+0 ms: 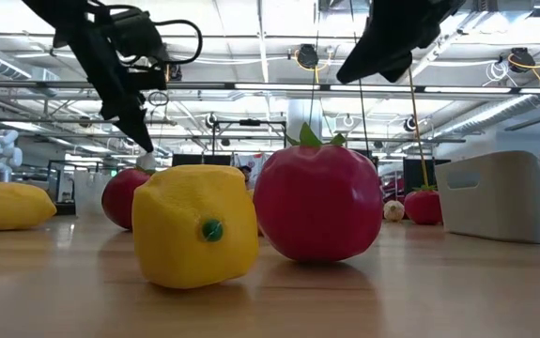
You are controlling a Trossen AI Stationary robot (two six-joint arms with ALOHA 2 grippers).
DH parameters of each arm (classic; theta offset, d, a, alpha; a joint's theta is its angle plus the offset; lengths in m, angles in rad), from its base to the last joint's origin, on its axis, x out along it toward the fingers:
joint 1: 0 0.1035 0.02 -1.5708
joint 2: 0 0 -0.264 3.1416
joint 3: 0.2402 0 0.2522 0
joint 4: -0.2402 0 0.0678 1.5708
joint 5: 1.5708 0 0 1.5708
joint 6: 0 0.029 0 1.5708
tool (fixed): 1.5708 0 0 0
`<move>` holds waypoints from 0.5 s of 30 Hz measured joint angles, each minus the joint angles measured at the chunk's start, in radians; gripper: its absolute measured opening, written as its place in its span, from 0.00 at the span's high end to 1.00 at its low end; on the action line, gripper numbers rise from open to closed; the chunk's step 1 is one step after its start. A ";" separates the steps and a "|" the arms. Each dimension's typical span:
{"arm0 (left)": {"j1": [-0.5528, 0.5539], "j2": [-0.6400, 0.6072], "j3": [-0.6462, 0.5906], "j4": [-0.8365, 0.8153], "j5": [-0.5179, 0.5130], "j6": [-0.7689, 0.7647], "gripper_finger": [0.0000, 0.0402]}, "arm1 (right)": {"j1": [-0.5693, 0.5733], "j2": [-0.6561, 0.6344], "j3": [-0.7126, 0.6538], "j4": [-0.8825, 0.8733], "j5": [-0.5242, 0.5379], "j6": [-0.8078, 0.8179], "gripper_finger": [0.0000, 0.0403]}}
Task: Sort produce into baskets
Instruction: Put the garlic into the transparent bin
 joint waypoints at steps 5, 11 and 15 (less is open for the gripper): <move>0.000 0.000 0.000 0.001 -0.054 0.006 0.92 | -0.002 0.000 0.000 0.013 0.001 -0.013 1.00; 0.000 0.000 0.000 0.002 -0.064 0.006 0.75 | -0.001 0.000 0.000 0.013 0.001 -0.010 1.00; 0.000 0.000 0.000 0.002 -0.064 -0.004 0.70 | 0.001 0.000 0.000 0.012 -0.001 0.016 1.00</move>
